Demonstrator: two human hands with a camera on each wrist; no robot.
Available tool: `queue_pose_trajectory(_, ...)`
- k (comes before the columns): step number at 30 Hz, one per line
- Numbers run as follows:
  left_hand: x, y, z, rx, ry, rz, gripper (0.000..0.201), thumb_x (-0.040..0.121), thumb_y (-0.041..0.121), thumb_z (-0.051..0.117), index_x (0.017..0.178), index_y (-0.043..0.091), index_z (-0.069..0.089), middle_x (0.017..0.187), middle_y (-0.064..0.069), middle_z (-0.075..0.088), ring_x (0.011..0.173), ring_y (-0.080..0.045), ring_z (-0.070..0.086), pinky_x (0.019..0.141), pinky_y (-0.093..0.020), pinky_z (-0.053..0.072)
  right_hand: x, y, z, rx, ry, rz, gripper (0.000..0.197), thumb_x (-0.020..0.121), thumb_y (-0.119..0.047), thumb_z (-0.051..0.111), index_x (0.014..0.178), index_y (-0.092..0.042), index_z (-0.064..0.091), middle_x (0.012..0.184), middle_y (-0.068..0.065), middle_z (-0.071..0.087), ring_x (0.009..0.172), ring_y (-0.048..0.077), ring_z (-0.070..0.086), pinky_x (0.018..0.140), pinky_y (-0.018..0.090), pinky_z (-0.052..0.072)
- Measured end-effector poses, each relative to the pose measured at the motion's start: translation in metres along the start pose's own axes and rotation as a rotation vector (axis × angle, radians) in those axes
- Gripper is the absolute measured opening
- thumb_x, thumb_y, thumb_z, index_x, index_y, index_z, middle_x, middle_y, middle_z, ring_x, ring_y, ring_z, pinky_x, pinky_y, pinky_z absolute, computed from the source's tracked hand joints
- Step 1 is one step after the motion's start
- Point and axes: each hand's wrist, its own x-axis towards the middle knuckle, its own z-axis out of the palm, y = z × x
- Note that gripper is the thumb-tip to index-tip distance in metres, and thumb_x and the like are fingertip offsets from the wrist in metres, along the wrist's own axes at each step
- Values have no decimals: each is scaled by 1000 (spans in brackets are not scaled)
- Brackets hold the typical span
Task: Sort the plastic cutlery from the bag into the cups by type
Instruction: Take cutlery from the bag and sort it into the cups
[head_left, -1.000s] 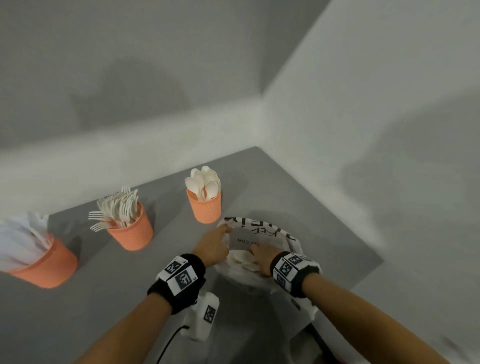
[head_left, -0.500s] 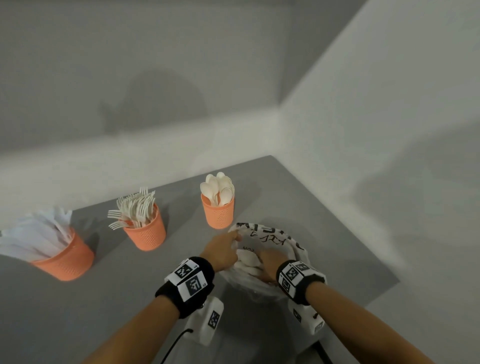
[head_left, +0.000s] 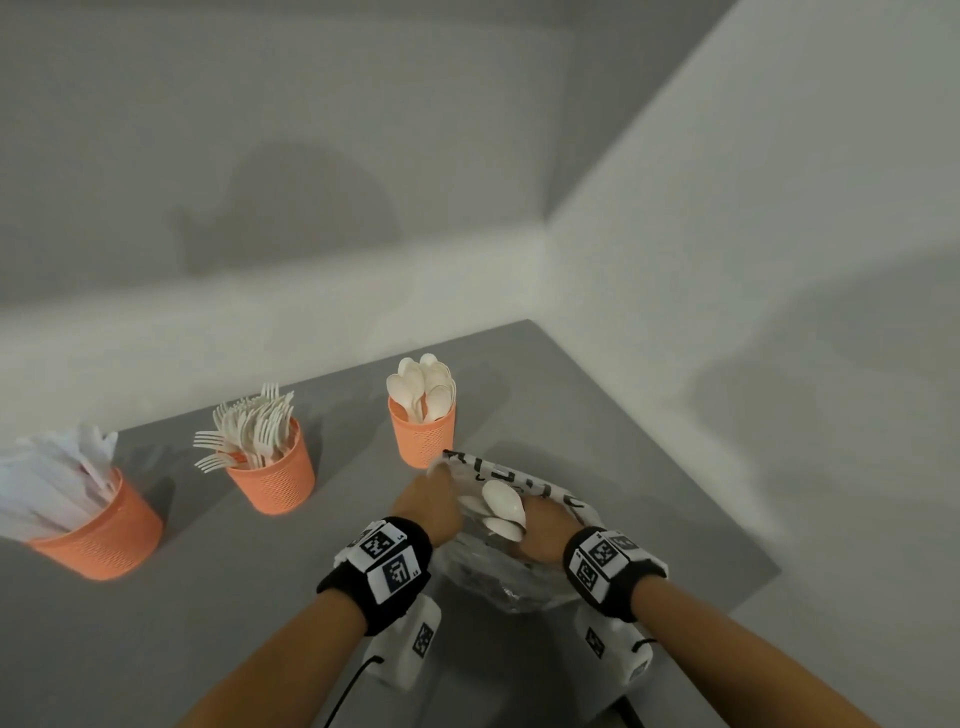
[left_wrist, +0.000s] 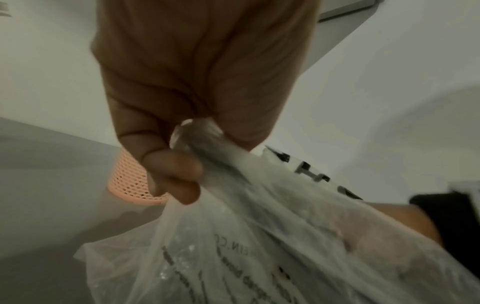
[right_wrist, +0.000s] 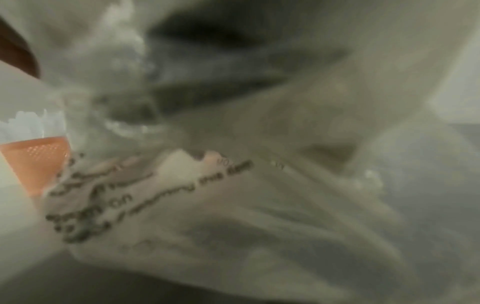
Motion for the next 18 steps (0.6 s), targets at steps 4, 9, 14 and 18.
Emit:
queue_pose_trajectory(4, 9, 1, -13, -217, -39, 33, 41, 91, 17, 46, 132, 12, 42, 91, -6, 54, 58, -17, 56, 50, -24, 51, -10, 5, -11, 104, 46, -50, 48, 86, -19, 58, 132, -18, 45, 128, 3, 56, 117, 21, 52, 88, 20, 37)
queue_pose_trajectory(9, 11, -13, -26, -617, -156, 92, 32, 94, 16, 51, 125, 22, 52, 87, -1, 58, 51, -8, 57, 49, -19, 52, -8, 11, -24, 134, 70, -33, 40, 85, -14, 58, 124, -12, 50, 114, 6, 60, 93, 12, 49, 79, 18, 36)
queue_pose_trajectory(14, 13, -26, -18, -942, -56, 79, 20, 90, 0, 52, 98, 16, 61, 95, -7, 60, 71, -18, 60, 56, -21, 56, -5, 8, -30, 212, 143, -19, 38, 83, -13, 60, 120, -12, 50, 96, -3, 52, 91, 14, 50, 77, 21, 39)
queue_pose_trajectory(18, 20, -22, -4, -890, 142, 14, 22, 88, -4, 52, 84, 15, 62, 83, -13, 63, 69, -23, 59, 52, -21, 56, 0, -4, -32, 244, 185, -36, 36, 72, -33, 61, 105, -17, 56, 90, 1, 57, 85, 21, 57, 75, 31, 47)
